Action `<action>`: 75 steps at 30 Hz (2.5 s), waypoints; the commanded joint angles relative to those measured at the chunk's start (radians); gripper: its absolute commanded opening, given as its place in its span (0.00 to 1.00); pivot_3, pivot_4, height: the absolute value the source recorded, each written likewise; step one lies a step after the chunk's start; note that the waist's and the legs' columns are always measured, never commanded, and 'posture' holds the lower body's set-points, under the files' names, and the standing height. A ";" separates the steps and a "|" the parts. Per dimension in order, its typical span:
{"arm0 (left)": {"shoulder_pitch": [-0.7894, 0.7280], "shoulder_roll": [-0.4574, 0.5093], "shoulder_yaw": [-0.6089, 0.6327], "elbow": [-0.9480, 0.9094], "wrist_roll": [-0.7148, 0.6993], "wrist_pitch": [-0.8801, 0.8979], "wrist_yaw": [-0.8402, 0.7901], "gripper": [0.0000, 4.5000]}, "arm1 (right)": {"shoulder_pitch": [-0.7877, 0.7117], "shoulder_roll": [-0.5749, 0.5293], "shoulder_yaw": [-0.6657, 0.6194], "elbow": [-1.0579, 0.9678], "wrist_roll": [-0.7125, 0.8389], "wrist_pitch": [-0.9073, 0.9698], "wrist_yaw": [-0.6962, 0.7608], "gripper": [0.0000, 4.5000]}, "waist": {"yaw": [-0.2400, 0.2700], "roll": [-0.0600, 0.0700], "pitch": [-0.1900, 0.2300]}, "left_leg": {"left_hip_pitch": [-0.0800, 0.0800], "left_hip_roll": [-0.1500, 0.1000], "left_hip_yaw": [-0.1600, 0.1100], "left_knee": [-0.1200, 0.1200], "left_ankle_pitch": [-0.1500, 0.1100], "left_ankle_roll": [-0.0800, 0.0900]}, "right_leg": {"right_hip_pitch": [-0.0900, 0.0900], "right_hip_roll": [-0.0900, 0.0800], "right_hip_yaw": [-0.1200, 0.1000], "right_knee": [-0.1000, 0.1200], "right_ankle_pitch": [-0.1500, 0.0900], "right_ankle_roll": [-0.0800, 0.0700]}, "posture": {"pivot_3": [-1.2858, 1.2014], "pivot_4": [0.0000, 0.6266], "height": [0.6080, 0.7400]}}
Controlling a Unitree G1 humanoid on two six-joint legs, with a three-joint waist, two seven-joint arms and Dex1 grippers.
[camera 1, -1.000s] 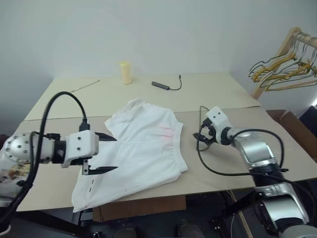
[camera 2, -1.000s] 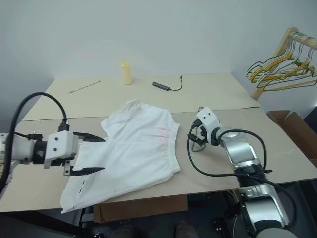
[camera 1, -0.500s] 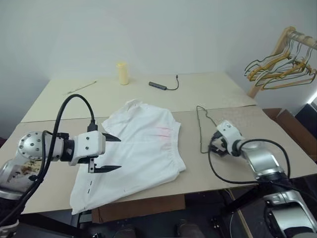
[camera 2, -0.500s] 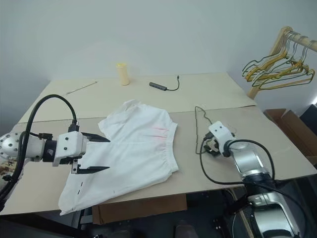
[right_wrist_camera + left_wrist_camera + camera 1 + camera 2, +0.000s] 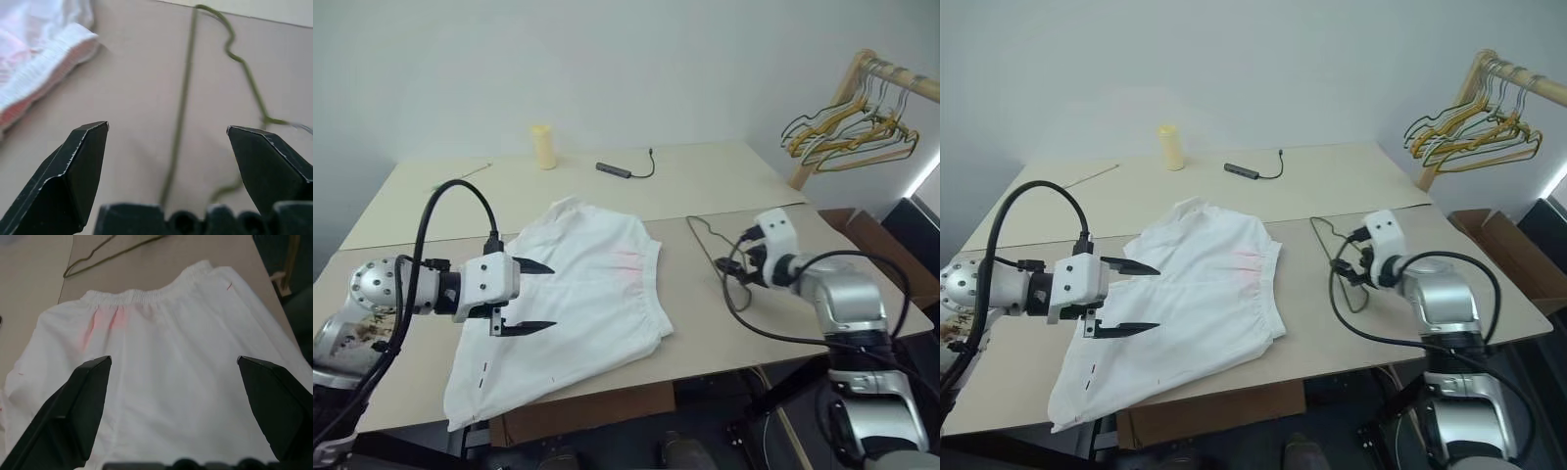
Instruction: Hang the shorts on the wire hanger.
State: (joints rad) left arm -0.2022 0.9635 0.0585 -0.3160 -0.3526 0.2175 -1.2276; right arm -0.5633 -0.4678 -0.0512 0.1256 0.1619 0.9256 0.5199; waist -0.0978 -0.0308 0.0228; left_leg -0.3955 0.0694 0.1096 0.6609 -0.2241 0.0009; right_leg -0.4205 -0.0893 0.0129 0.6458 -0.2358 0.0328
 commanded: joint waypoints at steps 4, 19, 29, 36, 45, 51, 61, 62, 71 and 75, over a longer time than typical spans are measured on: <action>-0.020 -0.015 0.026 -0.067 -0.060 0.037 0.024 1.00 | -0.084 0.098 0.016 0.155 -0.063 -0.056 -0.169 1.00 | 0.000 0.000 0.000 | -0.001 -0.001 0.000 0.000 0.000 0.000 | -0.001 -0.001 0.000 0.000 0.000 0.000 | 0.50 0.00 1.00; -0.026 -0.030 0.030 -0.112 -0.097 0.065 0.075 1.00 | -0.081 0.096 0.069 0.277 -0.064 0.049 -0.137 0.65 | -0.001 0.000 0.000 | 0.001 0.000 -0.001 0.000 0.000 0.000 | 0.001 0.000 0.000 0.000 0.000 0.000 | 0.50 0.00 1.00; -0.046 -0.035 0.014 -0.119 -0.088 0.075 0.107 1.00 | -0.075 0.091 0.077 0.289 -0.085 0.038 -0.147 0.01 | -0.001 -0.002 -0.001 | 0.004 0.000 -0.001 0.000 0.000 0.000 | 0.003 0.001 0.000 0.000 0.000 0.001 | 0.50 0.00 1.00; -0.161 -0.220 0.051 -0.097 -0.291 0.369 0.346 1.00 | -0.055 0.107 0.034 0.129 -0.068 0.008 -0.174 0.01 | 0.000 -0.003 -0.002 | 0.005 0.000 -0.001 0.000 0.000 0.000 | 0.006 0.000 0.000 0.000 -0.001 0.004 | 0.50 0.00 1.00; -0.249 -0.625 0.230 0.051 -0.778 0.715 0.856 1.00 | -0.003 0.122 0.041 -0.216 -0.027 -0.183 -0.117 0.01 | -0.002 -0.002 -0.001 | 0.001 -0.001 -0.011 0.000 0.000 0.000 | 0.002 0.001 0.001 0.000 -0.001 0.006 | 0.49 0.00 1.00; -0.292 -0.766 0.298 0.110 -0.973 0.691 1.041 1.00 | 0.057 0.097 0.129 -0.395 -0.035 -0.366 -0.022 0.01 | 0.001 -0.002 -0.001 | -0.001 -0.002 -0.014 0.000 0.000 0.000 | 0.003 0.000 -0.001 -0.002 0.001 0.002 | 0.49 0.00 1.00; -0.331 -0.764 0.244 0.090 -0.873 0.586 1.051 1.00 | 0.127 0.058 0.236 -0.465 -0.126 -0.630 0.022 0.01 | 0.002 -0.003 -0.001 | -0.001 -0.003 -0.009 0.000 0.000 0.000 | 0.004 0.001 -0.003 -0.004 0.001 0.001 | 0.50 0.00 1.00; -0.340 -0.770 0.240 0.098 -0.859 0.572 1.055 1.00 | 0.132 0.055 0.242 -0.463 -0.134 -0.640 0.023 0.01 | 0.003 -0.003 -0.001 | -0.001 -0.003 -0.009 0.000 0.000 0.000 | 0.005 0.001 -0.003 -0.004 0.001 0.001 | 0.50 0.00 1.00; -0.373 -0.828 0.253 0.145 -0.855 0.504 1.073 0.59 | 0.137 0.063 0.249 -0.449 -0.172 -0.658 0.009 0.00 | 0.002 -0.003 -0.001 | -0.001 -0.003 -0.009 0.000 0.000 0.000 | 0.005 0.000 -0.003 -0.006 0.002 0.001 | 0.49 0.00 1.00; -0.373 -0.816 0.239 0.166 -0.828 0.510 1.076 0.29 | 0.136 0.069 0.254 -0.440 -0.197 -0.677 -0.008 0.00 | 0.002 -0.003 -0.001 | -0.001 -0.003 -0.010 0.000 0.000 0.000 | 0.005 0.001 -0.004 -0.005 0.002 0.001 | 0.49 0.00 1.00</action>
State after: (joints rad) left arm -0.5452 0.1383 0.2982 -0.1492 -1.1818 0.7381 -0.1492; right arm -0.4123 -0.4021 0.2186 -0.2944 -0.0229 0.2872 0.5271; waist -0.0961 -0.0335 0.0216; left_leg -0.3961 0.0665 0.1000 0.6611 -0.2240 0.0008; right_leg -0.4152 -0.0888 0.0093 0.6404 -0.2342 0.0335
